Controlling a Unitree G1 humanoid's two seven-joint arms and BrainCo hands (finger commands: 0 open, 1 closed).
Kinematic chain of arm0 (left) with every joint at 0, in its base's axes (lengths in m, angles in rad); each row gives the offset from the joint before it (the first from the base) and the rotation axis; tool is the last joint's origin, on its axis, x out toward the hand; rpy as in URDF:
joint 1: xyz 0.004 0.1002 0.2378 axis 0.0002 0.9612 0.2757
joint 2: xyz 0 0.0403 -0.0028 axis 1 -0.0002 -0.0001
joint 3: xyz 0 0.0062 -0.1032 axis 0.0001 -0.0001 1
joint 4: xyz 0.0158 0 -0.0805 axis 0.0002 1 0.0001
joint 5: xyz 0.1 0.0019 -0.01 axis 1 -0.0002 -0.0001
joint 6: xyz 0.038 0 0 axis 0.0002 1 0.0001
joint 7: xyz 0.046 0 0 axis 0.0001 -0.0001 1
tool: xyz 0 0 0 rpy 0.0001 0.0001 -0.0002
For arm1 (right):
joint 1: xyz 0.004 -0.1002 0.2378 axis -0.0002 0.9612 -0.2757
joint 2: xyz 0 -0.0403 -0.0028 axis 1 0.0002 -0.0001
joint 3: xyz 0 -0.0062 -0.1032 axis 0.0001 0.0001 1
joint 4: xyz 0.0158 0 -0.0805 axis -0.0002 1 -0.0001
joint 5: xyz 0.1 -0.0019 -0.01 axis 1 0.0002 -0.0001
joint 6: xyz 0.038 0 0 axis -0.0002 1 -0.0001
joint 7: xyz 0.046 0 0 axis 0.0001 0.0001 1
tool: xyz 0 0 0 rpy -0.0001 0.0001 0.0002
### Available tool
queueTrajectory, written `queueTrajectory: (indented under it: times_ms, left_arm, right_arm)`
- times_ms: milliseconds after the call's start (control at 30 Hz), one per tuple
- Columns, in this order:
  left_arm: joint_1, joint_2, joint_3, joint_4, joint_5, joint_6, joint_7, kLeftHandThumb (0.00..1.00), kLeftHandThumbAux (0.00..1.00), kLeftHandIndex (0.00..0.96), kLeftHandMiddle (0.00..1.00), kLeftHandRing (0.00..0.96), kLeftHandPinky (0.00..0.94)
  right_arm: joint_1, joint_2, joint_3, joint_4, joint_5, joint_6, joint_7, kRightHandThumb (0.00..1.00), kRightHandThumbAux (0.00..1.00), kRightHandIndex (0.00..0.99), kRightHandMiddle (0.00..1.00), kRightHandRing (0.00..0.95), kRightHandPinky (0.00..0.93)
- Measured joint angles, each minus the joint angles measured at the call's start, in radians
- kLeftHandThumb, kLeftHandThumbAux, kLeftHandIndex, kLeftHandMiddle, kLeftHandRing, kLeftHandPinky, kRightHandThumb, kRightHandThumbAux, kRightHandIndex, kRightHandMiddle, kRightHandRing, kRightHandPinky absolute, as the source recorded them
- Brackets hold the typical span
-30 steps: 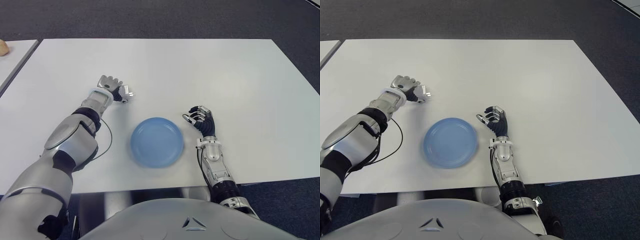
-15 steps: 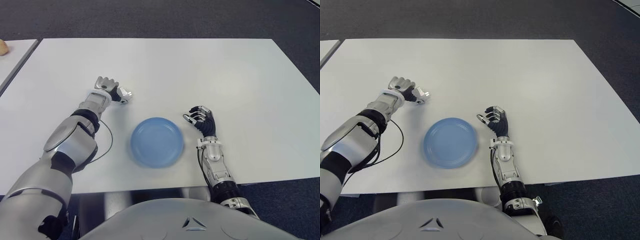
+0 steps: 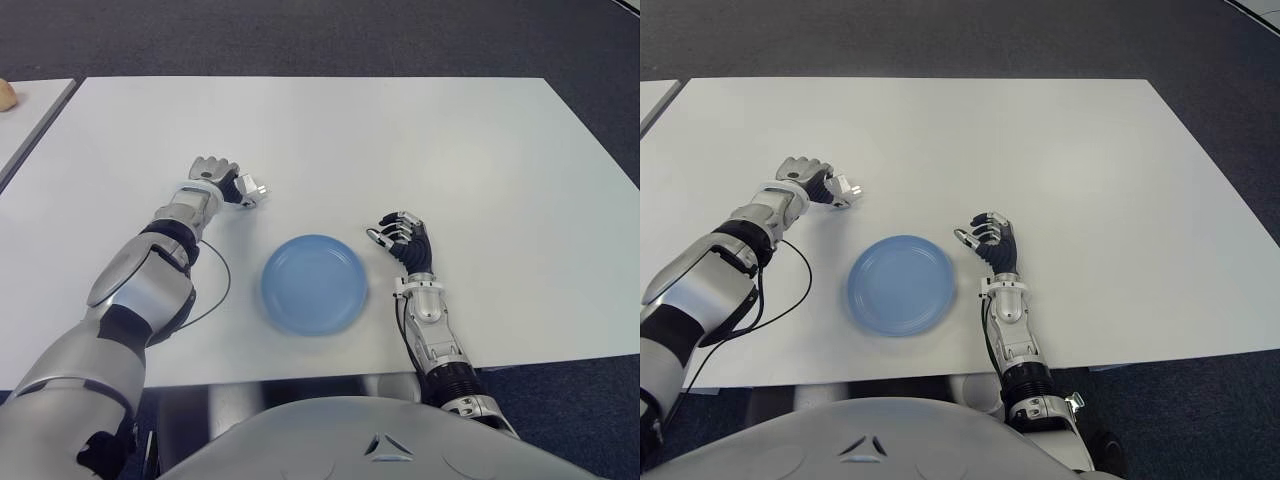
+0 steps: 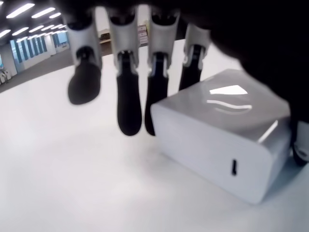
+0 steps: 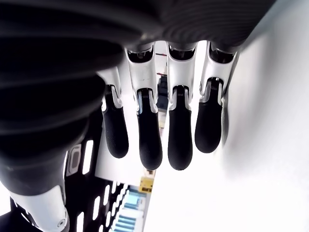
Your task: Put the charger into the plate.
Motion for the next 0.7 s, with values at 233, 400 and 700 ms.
queueTrajectory:
  times_ms: [233,400,700]
  left_arm:
    - [0.0,0.0,0.016,-0.001,-0.013,-0.007,-0.016,0.946,0.652,0.388,0.503,0.514,0.73]
    - [0.0,-0.001,0.029,-0.001,-0.018,-0.012,-0.025,0.946,0.653,0.387,0.504,0.513,0.729]
    - [-0.002,-0.002,0.052,-0.003,-0.035,-0.015,-0.038,0.947,0.652,0.389,0.503,0.512,0.721]
  right_arm:
    - [0.0,-0.001,-0.001,0.0,0.0,0.0,0.001,0.704,0.731,0.424,0.485,0.505,0.514]
    - [-0.002,-0.001,-0.003,0.002,0.001,0.0,0.002,0.704,0.731,0.424,0.484,0.504,0.512]
    - [-0.005,-0.001,-0.01,0.006,0.004,0.0,0.008,0.703,0.731,0.424,0.481,0.499,0.5]
